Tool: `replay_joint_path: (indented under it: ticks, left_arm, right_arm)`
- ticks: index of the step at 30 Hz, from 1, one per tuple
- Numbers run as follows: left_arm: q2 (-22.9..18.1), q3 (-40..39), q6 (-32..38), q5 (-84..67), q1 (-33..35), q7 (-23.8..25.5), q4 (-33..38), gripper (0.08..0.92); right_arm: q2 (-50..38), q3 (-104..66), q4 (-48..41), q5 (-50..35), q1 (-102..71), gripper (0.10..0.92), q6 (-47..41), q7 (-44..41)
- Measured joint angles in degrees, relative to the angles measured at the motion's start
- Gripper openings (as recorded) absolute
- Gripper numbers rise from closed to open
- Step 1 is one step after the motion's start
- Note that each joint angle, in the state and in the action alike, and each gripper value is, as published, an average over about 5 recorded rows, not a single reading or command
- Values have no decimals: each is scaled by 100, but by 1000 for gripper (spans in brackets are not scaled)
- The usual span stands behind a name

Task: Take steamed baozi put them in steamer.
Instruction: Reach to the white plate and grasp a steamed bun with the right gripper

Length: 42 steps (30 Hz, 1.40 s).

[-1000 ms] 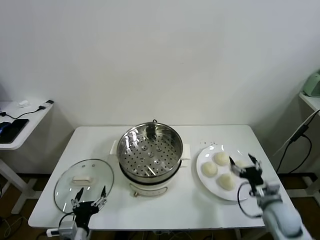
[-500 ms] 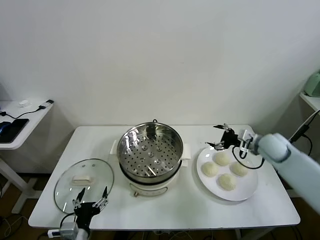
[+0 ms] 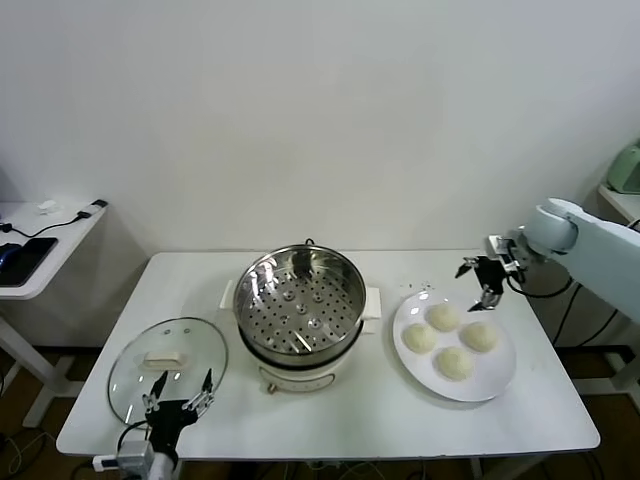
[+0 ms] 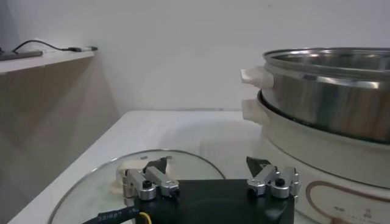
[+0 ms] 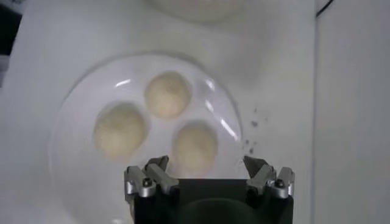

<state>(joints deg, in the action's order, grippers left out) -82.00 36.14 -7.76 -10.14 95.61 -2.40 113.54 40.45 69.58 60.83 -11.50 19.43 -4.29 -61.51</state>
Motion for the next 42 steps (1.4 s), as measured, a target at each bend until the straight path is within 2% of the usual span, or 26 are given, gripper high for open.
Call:
replay_joint_path:
  ticks: [17, 29, 37, 42]
  left_arm:
    - [-41, -48, 12, 41, -17, 11, -68, 823]
    - [-53, -74, 1, 79, 6, 12, -101, 823]
    - [-89, -110, -21, 131, 20, 14, -77, 823]
    - [-105, -121, -17, 161, 57, 12, -33, 823]
  right_arm:
    - [1067, -303, -1238, 91, -746, 823, -503, 388]
    - [1414, -451, -1664, 69, -976, 814, -655, 355]
    - [1454, -488, -1737, 71, -984, 636, -687, 327]
    - [1389, -439, -1593, -43, -848, 602, -702, 294]
